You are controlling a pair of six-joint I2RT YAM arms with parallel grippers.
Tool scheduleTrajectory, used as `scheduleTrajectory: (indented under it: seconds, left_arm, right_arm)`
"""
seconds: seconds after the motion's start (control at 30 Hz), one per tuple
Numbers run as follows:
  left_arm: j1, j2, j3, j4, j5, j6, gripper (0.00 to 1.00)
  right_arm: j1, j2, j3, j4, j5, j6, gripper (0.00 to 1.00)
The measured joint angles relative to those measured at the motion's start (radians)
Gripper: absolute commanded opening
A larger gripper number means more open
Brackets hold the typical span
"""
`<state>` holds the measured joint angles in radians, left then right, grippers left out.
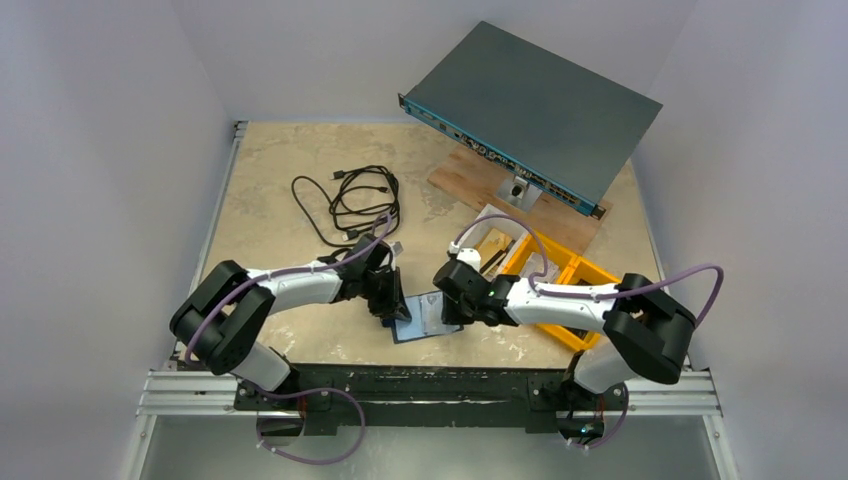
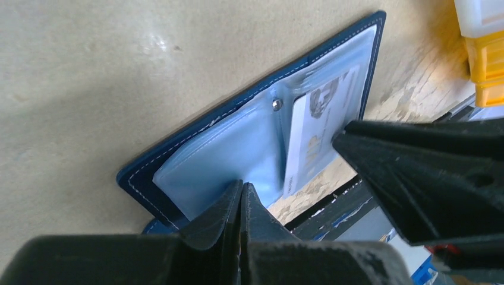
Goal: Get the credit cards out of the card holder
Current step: Remove the credit card from the card holder.
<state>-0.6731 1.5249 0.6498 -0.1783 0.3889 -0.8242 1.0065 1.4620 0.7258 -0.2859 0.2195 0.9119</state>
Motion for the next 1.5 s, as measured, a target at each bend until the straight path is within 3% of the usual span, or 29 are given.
scheduleTrajectory:
  seconds: [0.2, 0.43, 0.8, 1.13, 1.4, 1.5]
  left_arm:
    - [0.029, -0.016, 0.000, -0.023, -0.006, 0.026, 0.01]
    - [0.031, -0.046, 0.000, -0.042, -0.005, 0.042, 0.09]
    - [0.031, -0.110, 0.001, -0.032, 0.053, 0.025, 0.12]
    - [0.031, -0.044, 0.001, 0.058, 0.103, -0.007, 0.14]
    - [0.031, 0.025, 0.001, 0.075, 0.090, -0.014, 0.00]
    - [0.031, 0.055, 0.001, 0.077, 0.080, -0.014, 0.00]
  right_arm:
    - [0.038, 0.022, 0.031, -0.004, -0.002, 0.027, 0.21]
    - [0.039, 0.021, 0.054, -0.034, 0.000, 0.034, 0.21]
    - [0.036, 0.024, 0.066, -0.063, 0.025, 0.039, 0.27]
    - [0.021, 0.032, 0.068, -0.066, 0.030, 0.041, 0.11]
    - [0.021, 0.078, 0.090, -0.051, 0.024, 0.041, 0.06]
    - [0.021, 0.084, 0.092, -0.043, 0.025, 0.041, 0.05]
